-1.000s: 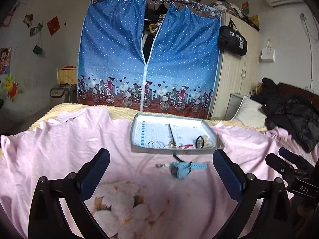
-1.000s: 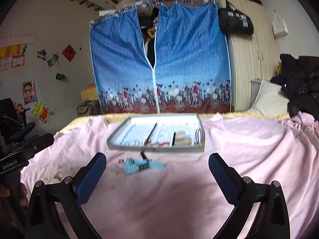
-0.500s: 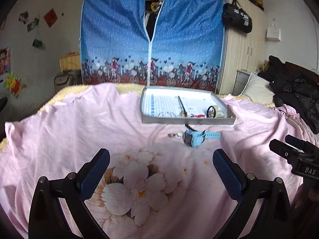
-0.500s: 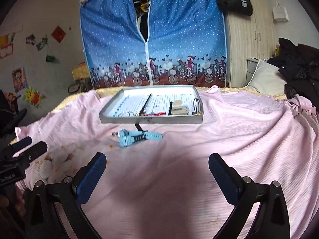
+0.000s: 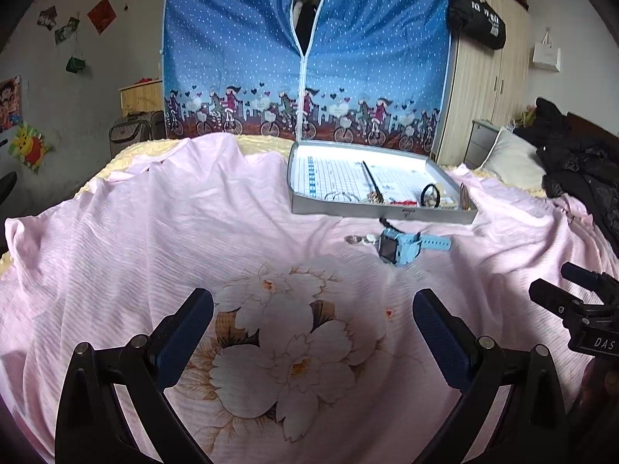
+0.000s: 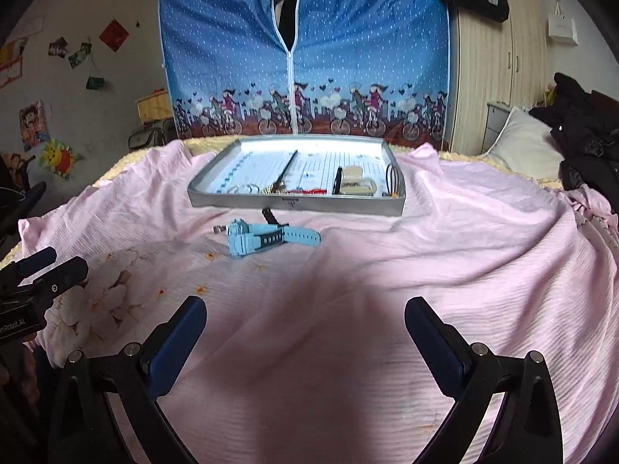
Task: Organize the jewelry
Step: 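Lift both open tools back toward the remaining items on the sheet, then grasp the silver ring with the left tool while the right tool grasps the light-blue watch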
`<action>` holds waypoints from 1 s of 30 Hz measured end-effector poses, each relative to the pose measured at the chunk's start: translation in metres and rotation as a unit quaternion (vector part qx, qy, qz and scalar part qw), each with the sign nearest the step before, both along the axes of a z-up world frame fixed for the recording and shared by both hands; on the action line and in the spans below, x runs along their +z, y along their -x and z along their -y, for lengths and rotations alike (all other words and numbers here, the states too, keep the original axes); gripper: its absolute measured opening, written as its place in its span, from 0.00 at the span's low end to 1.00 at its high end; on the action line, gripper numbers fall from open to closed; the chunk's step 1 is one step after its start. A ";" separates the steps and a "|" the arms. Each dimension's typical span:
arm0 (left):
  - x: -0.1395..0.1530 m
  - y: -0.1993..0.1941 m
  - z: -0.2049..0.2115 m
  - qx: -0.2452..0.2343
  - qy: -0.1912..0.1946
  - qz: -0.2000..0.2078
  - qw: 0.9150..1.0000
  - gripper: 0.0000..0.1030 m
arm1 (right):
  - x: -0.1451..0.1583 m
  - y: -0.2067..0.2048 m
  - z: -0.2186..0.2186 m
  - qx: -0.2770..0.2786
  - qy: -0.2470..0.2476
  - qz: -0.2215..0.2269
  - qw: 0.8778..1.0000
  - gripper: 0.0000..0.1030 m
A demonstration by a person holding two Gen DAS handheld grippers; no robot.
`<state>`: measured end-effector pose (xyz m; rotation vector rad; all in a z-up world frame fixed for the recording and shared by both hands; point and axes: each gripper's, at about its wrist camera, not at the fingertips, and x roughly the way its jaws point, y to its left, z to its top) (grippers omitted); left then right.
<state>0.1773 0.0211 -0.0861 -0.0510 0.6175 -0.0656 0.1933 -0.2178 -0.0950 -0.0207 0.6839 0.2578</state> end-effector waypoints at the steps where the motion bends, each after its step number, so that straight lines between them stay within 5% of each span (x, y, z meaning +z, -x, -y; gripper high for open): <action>1: -0.002 -0.003 0.000 -0.002 -0.005 -0.008 1.000 0.98 | -0.001 -0.004 0.000 0.008 -0.008 -0.008 1.000 1.00; 8: -0.018 -0.037 -0.011 -0.024 0.009 -0.082 0.996 0.98 | -0.007 -0.044 -0.004 0.064 -0.002 -0.045 0.997 1.00; 18: -0.025 -0.099 -0.019 -0.022 0.022 -0.101 0.994 0.98 | -0.037 -0.103 -0.010 0.120 -0.048 -0.070 0.989 1.00; 23: -0.032 -0.123 -0.012 -0.041 -0.001 -0.107 0.993 0.97 | -0.048 -0.117 -0.023 0.152 -0.050 -0.084 0.984 0.91; 30: -0.050 -0.146 -0.021 -0.045 0.012 -0.119 0.992 0.72 | -0.055 -0.130 -0.047 0.179 -0.052 -0.090 0.978 0.82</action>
